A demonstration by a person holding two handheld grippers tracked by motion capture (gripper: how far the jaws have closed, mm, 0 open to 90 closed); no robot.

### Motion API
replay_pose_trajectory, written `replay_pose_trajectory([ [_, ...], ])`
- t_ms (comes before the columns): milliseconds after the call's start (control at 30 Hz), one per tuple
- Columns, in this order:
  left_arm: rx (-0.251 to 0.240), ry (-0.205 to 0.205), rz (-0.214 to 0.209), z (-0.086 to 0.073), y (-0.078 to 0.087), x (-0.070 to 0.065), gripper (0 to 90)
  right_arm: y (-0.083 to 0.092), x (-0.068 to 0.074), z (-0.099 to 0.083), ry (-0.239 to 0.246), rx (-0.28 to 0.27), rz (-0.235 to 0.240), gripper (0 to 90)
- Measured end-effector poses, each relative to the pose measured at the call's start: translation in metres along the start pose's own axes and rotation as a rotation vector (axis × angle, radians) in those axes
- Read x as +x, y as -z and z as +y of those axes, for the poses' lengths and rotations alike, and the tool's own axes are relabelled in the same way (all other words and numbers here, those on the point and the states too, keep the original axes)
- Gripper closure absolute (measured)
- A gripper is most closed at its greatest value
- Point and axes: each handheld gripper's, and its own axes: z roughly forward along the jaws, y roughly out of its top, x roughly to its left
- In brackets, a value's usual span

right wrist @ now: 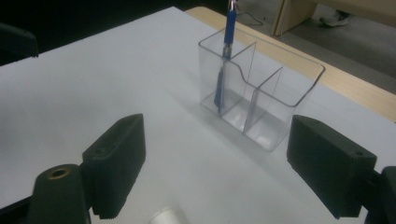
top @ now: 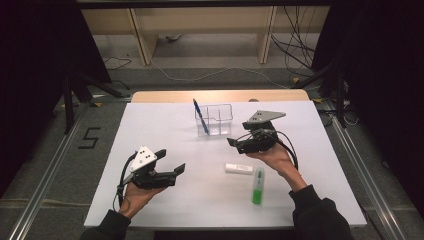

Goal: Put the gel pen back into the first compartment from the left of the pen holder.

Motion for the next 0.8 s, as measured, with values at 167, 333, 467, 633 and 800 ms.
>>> replay_pose_trajectory([
  [167, 0.001, -0.002, -0.001, 0.0, 0.0, 0.0, 15.6, 0.004, 0.002, -0.007, 0.014, 0.032, 0.011, 20.0],
  [333, 0.003, -0.003, -0.001, 0.002, -0.002, -0.001, 15.6, 0.005, 0.004, -0.016, 0.021, 0.075, 0.026, 19.8],
  [467, 0.009, -0.006, -0.003, 0.002, -0.003, -0.002, 15.6, 0.006, 0.004, -0.023, 0.027, 0.11, 0.024, 19.8],
  [633, 0.004, -0.005, -0.003, 0.002, -0.002, -0.002, 15.6, 0.008, 0.004, -0.032, 0.02, 0.15, 0.016, 20.0],
  [800, 0.005, -0.006, -0.004, 0.002, -0.003, -0.002, 15.6, 0.011, 0.007, -0.04, 0.017, 0.183, 0.009, 20.2],
])
